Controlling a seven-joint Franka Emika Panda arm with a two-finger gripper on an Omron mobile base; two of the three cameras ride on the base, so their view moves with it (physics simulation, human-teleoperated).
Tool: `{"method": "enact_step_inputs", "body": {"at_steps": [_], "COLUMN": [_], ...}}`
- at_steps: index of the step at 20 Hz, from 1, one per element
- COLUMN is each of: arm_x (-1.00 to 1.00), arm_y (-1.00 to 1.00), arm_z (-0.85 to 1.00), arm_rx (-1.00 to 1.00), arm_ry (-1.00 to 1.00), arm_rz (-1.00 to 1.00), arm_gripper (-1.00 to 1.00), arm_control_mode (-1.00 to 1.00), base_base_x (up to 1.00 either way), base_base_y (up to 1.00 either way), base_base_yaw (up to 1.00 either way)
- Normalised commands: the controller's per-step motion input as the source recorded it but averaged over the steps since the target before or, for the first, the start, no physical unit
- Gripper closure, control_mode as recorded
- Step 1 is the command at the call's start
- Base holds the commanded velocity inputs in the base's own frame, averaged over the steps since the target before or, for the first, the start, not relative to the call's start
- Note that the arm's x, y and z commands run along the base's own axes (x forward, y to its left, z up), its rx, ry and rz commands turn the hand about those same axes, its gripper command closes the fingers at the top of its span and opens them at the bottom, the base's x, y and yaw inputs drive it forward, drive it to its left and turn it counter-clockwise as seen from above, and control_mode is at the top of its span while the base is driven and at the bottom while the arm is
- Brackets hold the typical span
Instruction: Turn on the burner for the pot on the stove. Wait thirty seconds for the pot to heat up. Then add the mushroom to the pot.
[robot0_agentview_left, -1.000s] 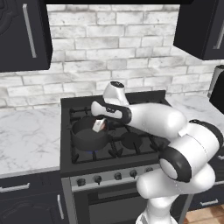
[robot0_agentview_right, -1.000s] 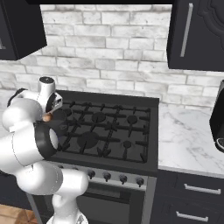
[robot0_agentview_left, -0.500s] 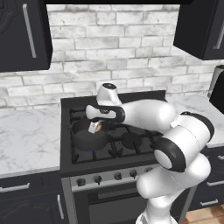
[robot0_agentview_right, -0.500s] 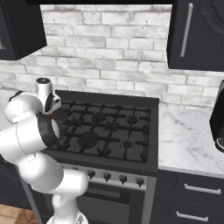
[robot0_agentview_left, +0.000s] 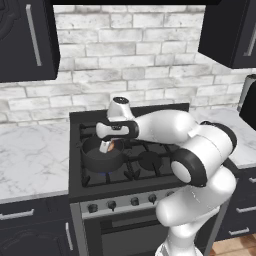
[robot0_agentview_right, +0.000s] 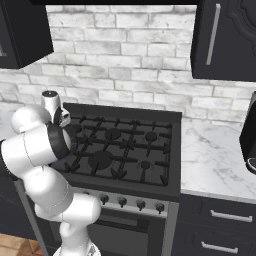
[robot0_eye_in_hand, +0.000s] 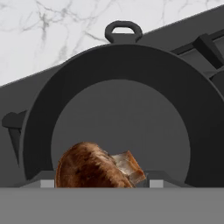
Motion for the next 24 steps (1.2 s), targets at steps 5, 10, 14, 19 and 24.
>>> {"method": "enact_step_inputs", "body": {"at_steps": [5, 10, 14, 19, 24], "arm_x": [0.12, 0.05, 0.10, 0.12, 0.16], "arm_y": [0.03, 0.01, 0.04, 0.05, 0.07], "arm_z": [-0.19, -0.18, -0.18, -0.14, -0.11], "arm_rx": [-0.02, -0.01, -0.02, -0.02, -0.01], "arm_ry": [0.00, 0.00, 0.00, 0.00, 0.00], "arm_rz": [0.00, 0.00, 0.00, 0.00, 0.00], "arm_gripper": [1.00, 1.00, 1.00, 1.00, 1.00], "arm_control_mode": [-1.00, -1.00, -1.00, -1.00, -1.00], "base_base_x": [0.00, 0.00, 0.00, 0.00, 0.00], "base_base_y": [0.00, 0.00, 0.00, 0.00, 0.00], "base_base_yaw": [0.00, 0.00, 0.00, 0.00, 0.00]}}
